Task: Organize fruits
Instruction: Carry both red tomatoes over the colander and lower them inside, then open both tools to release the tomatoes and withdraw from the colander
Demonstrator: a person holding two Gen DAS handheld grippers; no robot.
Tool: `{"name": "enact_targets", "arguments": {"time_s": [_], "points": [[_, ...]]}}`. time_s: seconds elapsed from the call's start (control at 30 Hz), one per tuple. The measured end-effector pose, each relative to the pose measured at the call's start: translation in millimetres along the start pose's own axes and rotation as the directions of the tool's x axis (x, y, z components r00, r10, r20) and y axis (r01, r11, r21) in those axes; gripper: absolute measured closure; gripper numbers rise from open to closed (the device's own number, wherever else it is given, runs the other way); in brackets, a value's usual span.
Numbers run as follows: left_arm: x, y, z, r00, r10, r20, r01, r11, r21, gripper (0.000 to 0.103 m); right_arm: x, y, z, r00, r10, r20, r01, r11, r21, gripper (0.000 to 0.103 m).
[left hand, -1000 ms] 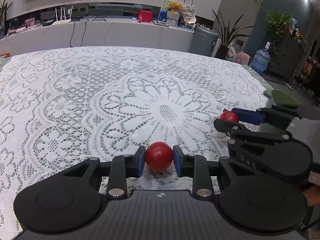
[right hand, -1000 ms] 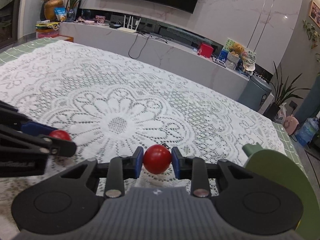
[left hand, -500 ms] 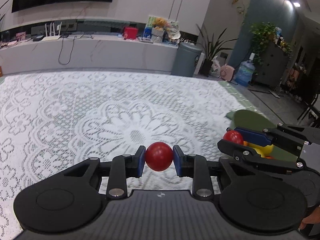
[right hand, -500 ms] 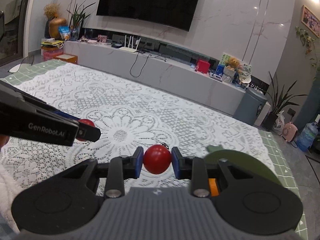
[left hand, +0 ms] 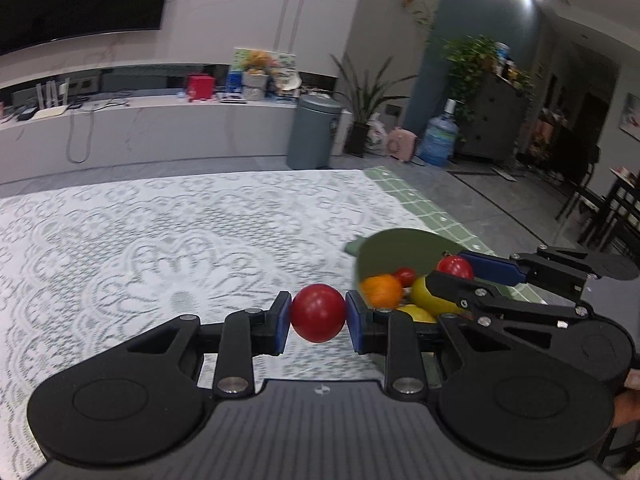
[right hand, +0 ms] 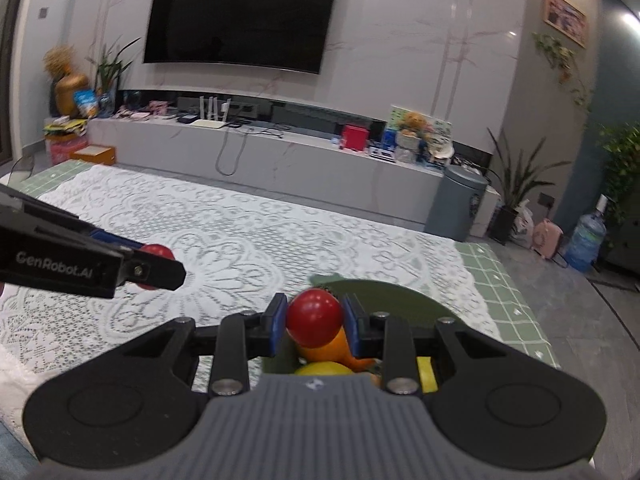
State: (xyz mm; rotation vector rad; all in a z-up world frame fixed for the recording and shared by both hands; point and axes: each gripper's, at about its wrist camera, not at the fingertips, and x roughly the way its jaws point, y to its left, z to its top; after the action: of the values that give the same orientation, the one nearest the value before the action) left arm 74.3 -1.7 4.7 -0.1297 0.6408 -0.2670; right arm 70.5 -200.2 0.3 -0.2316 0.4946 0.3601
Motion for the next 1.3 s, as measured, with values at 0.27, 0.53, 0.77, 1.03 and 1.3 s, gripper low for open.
{"name": "enact_targets", "arguments": {"time_s": [0.27, 0.53, 0.77, 1.03, 1.3], "points": [[24, -34, 6, 0.997, -0.065, -0.046, 0.068, 0.995, 0.071, 0.07, -6, -35, -10, 0.999, -0.031, -0.034, 0.032, 0.999, 0.007, 0.076], [59, -56, 10, 0.987, -0.107, -0.121, 0.121, 0.986, 0.112, 0.07, 8, -59, -14, 0.996, -0.027, -0.091, 0.027, 1.0, -0.004, 0.076], [87, -62, 10, 0.975, -0.12, -0.187, 0.143, 0.983, 0.115, 0.07, 25, -62, -15, 0.992, -0.026, -0.126, 0.023, 0.999, -0.026, 0.076], [112, -59, 13, 0.967, -0.117, -0.225, 0.141, 0.986, 0.093, 0.07, 49, -68, -14, 0.987, -0.025, -0.157, 0.016, 0.998, -0.057, 0.076], [130, -60, 17, 0.962, -0.104, -0.252, 0.133, 0.986, 0.1, 0.07, 69, -69, -14, 0.984, -0.023, -0.176, 0.007, 0.996, -0.092, 0.076]]}}
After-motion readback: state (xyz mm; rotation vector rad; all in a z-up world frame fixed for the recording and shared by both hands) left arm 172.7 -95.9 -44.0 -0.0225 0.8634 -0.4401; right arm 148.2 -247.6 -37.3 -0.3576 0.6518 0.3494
